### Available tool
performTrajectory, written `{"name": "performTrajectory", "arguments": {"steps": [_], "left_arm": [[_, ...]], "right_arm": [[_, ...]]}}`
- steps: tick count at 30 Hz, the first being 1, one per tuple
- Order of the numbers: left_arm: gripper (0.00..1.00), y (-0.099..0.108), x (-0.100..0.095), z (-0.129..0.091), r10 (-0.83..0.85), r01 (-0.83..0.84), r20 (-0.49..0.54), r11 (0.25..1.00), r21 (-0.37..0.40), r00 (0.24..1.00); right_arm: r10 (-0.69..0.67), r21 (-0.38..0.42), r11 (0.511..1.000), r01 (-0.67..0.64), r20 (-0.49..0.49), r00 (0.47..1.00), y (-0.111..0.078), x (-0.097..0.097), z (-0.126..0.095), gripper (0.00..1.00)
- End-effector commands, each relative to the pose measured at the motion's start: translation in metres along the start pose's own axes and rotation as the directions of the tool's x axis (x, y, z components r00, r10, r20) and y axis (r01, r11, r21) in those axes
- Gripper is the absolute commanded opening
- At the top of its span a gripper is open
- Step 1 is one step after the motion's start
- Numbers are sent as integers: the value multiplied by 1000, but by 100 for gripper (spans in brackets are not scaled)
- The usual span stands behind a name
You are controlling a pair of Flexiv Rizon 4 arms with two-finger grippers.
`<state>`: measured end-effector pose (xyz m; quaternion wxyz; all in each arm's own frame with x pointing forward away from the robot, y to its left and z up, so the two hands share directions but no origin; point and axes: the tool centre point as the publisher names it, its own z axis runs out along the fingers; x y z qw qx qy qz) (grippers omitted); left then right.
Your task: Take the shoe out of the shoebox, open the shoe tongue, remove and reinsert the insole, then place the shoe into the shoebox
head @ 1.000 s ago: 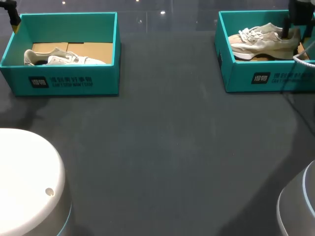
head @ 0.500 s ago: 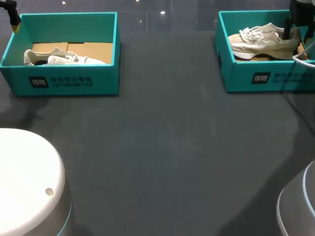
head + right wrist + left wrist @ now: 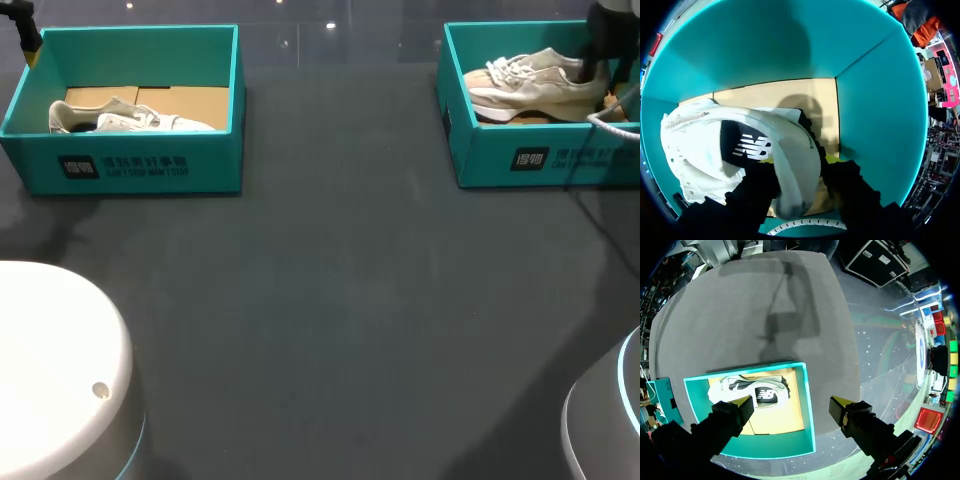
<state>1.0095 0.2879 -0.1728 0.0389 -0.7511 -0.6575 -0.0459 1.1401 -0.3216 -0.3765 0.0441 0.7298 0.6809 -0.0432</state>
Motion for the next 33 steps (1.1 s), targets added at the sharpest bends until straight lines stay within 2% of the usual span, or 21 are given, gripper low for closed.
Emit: {"name": "performTrajectory", "arguments": {"steps": [1,2,3,4,10,27,33], "left_arm": [[100,-1,0,0,1,-1,-1,1000,-2,1000],[100,-1,0,0,1,-1,-1,1000,-2,1000],[100,-1,0,0,1,-1,-1,1000,-2,1000],[100,-1,0,0,1,-1,-1,1000,-2,1000],[100,-1,0,0,1,-1,-1,1000,-2,1000],[100,-1,0,0,1,-1,-1,1000,-2,1000],[100,-1,0,0,1,-1,-1,1000,-2,1000]], "right_arm": [[2,11,1000,-2,-2,1000,4,4,2,20],[2,11,1000,-2,-3,1000,4,4,2,15],[3,10,1000,-3,-2,1000,3,4,1,3],[3,10,1000,-3,-2,1000,3,4,0,0],[5,4,1000,-5,4,1000,0,5,-9,0],[38,-72,997,-37,17,999,-7,-14,-61,0],[41,-75,996,-38,37,999,-11,-18,-75,0]]}}
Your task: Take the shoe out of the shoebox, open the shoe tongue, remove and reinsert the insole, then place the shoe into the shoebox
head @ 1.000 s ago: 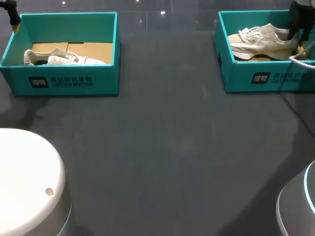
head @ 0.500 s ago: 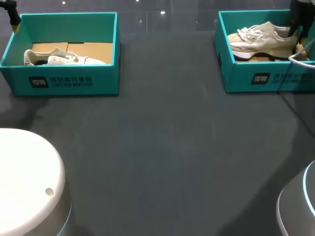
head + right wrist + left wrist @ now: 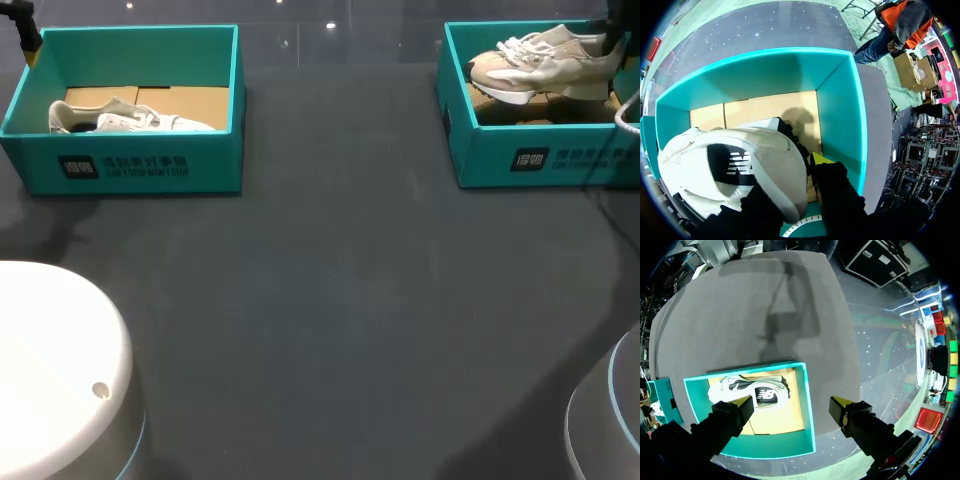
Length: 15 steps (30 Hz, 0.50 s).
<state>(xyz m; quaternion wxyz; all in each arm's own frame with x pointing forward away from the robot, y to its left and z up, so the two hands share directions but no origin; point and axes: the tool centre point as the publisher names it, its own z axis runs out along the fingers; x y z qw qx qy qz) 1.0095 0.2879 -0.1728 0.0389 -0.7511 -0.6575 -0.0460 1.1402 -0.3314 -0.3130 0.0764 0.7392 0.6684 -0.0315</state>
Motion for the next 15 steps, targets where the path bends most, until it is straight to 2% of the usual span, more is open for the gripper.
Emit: {"name": "performTrajectory", "arguments": {"steps": [1,15], "left_arm": [[100,-1,0,0,1,-1,-1,1000,-2,1000],[100,-1,0,0,1,-1,-1,1000,-2,1000]], "right_arm": [[13,-9,1000,-13,17,1000,-11,-2,-17,0],[94,-21,995,-94,34,995,-8,-18,-61,0]]}}
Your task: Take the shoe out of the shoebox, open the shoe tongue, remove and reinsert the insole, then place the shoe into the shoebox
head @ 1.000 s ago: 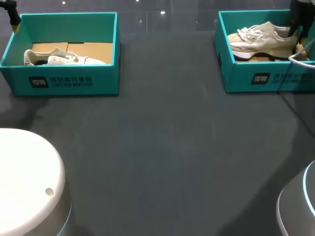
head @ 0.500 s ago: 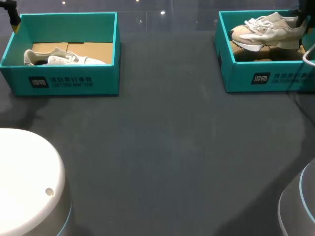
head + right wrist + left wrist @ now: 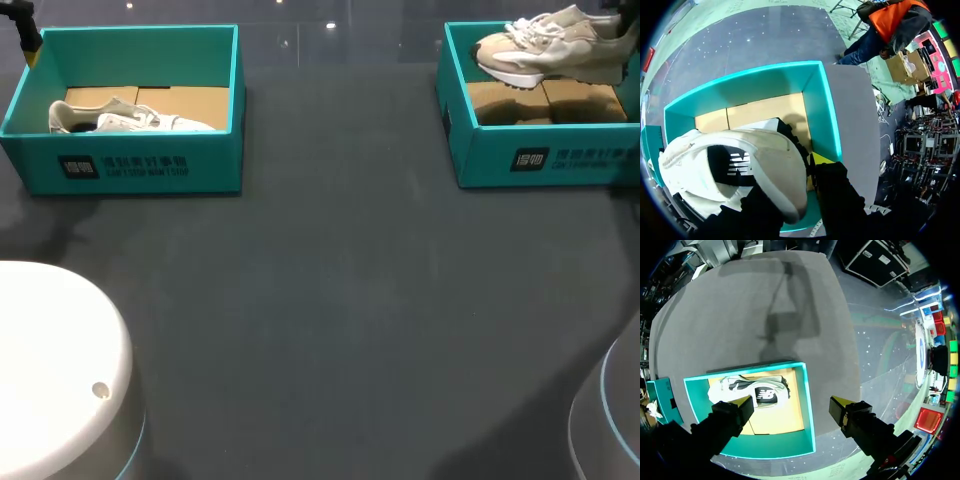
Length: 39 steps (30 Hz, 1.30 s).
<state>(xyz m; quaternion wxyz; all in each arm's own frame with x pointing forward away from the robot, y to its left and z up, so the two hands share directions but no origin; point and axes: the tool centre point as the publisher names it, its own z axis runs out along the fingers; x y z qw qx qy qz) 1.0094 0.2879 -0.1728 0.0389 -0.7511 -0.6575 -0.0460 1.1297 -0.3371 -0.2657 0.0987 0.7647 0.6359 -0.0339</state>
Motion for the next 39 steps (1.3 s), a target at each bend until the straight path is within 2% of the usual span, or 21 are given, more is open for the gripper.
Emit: {"name": "performTrajectory", "arguments": {"steps": [1,9,14,18,20,39], "left_arm": [[100,-1,0,0,1,-1,-1,1000,-2,1000],[100,-1,0,0,1,-1,-1,1000,-2,1000],[100,-1,0,0,1,-1,-1,1000,-2,1000],[100,-1,0,0,1,-1,-1,1000,-2,1000],[100,-1,0,0,1,-1,-1,1000,-2,1000],[100,-1,0,0,1,-1,-1,1000,-2,1000]], "right_arm": [[15,5,1000,-15,-3,1000,0,-6,-18,0],[78,15,997,-78,-2,997,-2,-13,-43,0],[104,8,995,-103,-48,993,-13,-14,-66,0],[76,-9,997,-77,-38,996,-26,-4,-84,0],[75,-15,997,-75,-33,997,-37,4,-95,0],[101,-19,995,-102,-6,995,-139,63,-137,0]]}}
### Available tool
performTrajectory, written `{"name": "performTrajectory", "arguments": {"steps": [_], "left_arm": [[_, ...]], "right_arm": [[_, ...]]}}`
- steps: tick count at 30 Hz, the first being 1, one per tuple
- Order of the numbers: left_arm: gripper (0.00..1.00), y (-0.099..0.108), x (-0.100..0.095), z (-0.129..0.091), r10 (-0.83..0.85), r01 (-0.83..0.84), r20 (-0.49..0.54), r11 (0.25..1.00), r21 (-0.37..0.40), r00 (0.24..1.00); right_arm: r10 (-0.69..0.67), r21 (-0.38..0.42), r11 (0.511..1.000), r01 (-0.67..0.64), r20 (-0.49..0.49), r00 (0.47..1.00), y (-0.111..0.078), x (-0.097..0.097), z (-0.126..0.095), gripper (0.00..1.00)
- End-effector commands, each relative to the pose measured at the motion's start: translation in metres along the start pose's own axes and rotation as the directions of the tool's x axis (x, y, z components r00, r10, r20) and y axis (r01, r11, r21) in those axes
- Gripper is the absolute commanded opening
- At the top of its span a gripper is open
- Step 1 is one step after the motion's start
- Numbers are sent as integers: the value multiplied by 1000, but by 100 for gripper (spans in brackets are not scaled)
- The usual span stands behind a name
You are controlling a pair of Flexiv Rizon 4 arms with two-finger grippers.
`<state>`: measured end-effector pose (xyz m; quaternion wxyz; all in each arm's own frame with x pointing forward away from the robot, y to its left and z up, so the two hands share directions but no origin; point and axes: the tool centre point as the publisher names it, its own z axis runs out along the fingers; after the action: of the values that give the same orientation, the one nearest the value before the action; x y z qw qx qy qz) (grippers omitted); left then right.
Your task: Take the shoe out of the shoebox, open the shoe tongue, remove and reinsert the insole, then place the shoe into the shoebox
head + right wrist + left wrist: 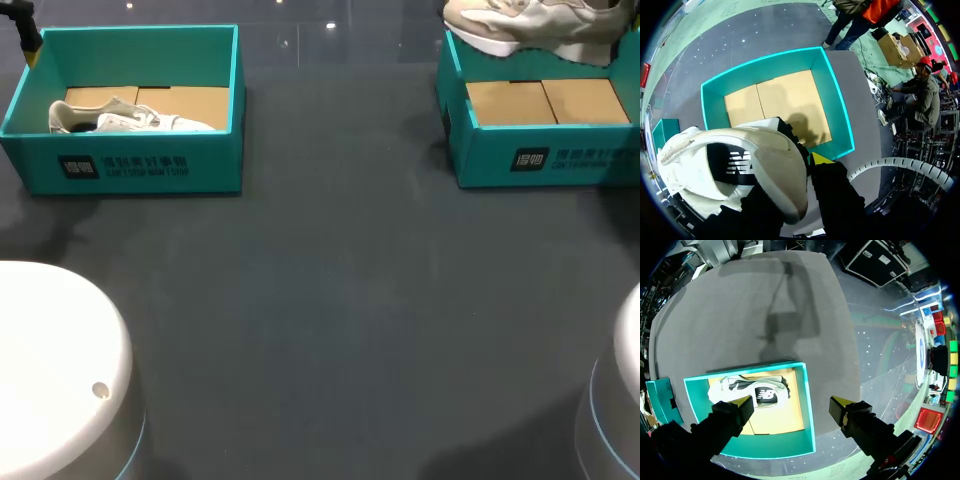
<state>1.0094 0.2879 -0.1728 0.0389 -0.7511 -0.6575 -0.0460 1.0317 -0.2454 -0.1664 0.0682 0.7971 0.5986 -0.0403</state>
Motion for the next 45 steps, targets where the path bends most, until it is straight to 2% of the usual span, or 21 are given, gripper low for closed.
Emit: {"name": "performTrajectory", "arguments": {"steps": [1,6,11,18,27,35,45], "left_arm": [[100,-1,0,0,1,-1,-1,1000,-2,1000],[100,-1,0,0,1,-1,-1,1000,-2,1000],[100,-1,0,0,1,-1,-1,1000,-2,1000],[100,-1,0,0,1,-1,-1,1000,-2,1000],[100,-1,0,0,1,-1,-1,1000,-2,1000],[100,-1,0,0,1,-1,-1,1000,-2,1000],[100,-1,0,0,1,-1,-1,1000,-2,1000]], "right_arm": [[10,-85,996,-8,18,1000,-45,9,-14,0],[15,-93,996,-13,26,1000,-74,25,-20,0],[9,-87,996,-6,31,999,-100,42,-13,0],[32,-76,997,-30,28,999,-133,56,-7,0],[50,-103,994,-47,28,998,-172,73,-17,0],[78,-98,993,-73,48,996,-207,74,-23,0],[86,-81,993,-80,75,993,-240,70,-29,0]]}}
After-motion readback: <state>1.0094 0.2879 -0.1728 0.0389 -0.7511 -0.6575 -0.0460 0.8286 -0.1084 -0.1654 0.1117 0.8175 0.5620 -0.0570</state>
